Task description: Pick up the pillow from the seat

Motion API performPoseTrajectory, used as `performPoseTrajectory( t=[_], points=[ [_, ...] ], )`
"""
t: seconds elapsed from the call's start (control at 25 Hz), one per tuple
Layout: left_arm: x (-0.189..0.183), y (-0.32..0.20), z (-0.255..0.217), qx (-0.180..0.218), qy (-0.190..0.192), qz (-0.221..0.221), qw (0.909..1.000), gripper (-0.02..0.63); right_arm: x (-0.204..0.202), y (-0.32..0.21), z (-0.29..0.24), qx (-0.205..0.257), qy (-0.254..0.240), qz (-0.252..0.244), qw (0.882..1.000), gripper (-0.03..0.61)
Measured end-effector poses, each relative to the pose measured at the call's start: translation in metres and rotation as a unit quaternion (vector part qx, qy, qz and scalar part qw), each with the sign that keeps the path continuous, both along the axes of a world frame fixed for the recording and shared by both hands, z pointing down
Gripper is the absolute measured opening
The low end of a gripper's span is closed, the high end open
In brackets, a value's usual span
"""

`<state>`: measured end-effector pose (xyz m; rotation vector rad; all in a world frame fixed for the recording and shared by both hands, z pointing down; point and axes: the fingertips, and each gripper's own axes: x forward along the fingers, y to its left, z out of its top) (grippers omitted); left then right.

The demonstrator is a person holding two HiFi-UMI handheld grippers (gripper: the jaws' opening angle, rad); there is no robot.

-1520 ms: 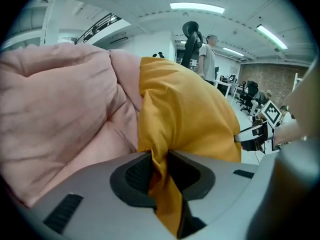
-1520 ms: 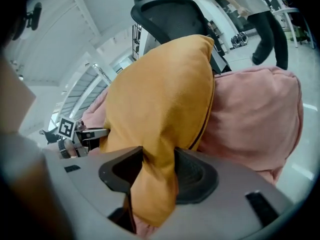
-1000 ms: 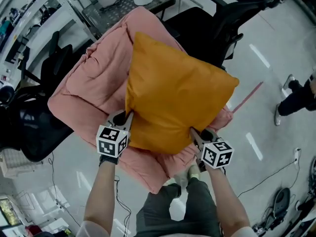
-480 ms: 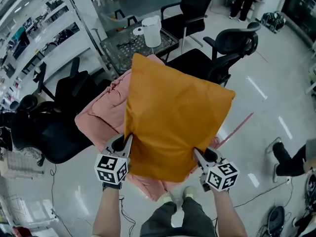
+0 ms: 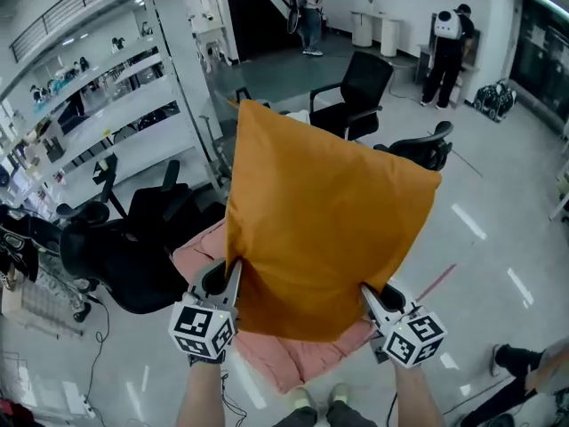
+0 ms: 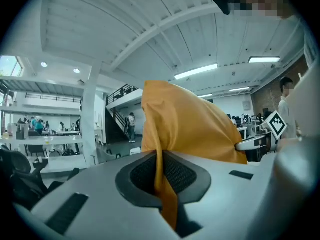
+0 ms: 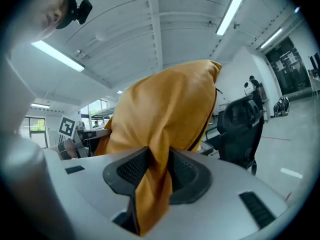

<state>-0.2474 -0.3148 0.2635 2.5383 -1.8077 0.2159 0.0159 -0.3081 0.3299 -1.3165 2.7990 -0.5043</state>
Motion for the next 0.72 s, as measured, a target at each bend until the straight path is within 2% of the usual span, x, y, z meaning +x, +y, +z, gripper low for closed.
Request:
performPoseTrajectory(
  t=[0.4, 0.72],
  points=[
    [0.018, 0.036, -0.103, 0.089, 0.016, -0.015, 0.9958, 0.032, 0.021, 0.012, -0.114, 0.097, -0.002, -0.01, 0.995, 0.13],
    [0.004, 0.063, -0.17, 0.157, 0.014, -0.025, 0.9872, 0.031, 0.005, 0.027, -0.178, 0.163, -0.005, -0.012, 0.987, 0.129]
  ],
)
